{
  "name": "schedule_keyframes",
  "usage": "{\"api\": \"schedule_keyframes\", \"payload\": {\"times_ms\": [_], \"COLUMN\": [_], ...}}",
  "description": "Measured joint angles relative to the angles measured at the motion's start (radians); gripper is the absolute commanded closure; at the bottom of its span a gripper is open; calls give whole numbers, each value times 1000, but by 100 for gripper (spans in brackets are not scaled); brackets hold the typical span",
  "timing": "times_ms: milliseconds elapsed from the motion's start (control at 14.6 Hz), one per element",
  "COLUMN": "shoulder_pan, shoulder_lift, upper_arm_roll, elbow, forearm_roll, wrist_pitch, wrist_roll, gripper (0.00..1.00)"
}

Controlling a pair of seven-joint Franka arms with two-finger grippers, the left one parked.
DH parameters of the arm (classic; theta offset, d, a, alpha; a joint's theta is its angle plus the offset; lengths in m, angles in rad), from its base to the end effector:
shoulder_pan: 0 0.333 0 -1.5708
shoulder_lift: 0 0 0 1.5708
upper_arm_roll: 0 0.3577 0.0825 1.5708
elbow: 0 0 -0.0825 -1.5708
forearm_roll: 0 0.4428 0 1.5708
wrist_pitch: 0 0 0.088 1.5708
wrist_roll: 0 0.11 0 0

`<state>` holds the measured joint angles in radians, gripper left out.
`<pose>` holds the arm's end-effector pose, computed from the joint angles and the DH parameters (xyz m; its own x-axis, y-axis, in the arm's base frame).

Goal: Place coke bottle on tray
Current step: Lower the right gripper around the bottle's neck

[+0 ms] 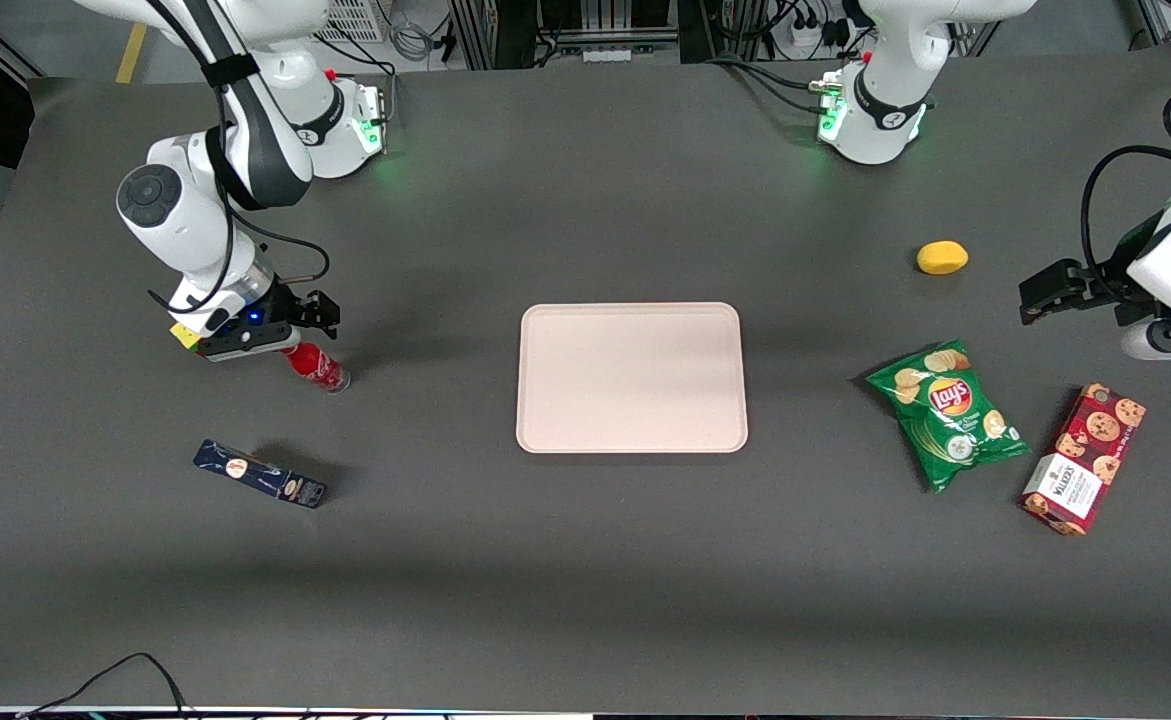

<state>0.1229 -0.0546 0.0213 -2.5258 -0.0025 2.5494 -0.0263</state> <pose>0.4938 0.0717 0.2962 0.9821 0.1713 0.0780 0.1715 -0.9852 0.0048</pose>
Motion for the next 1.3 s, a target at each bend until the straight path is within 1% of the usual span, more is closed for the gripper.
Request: {"api": "schedule_keyframes", "payload": {"times_ms": [892,1304], "shoulder_pan": [-11,-12], "shoulder_lift": [22,49], "upper_arm_roll": [-5,-12], "elbow": [0,1], "forearm_roll": [0,0], "wrist_pitch": [7,42], "wrist_roll": [-14,-48], "gripper": [0,0]}}
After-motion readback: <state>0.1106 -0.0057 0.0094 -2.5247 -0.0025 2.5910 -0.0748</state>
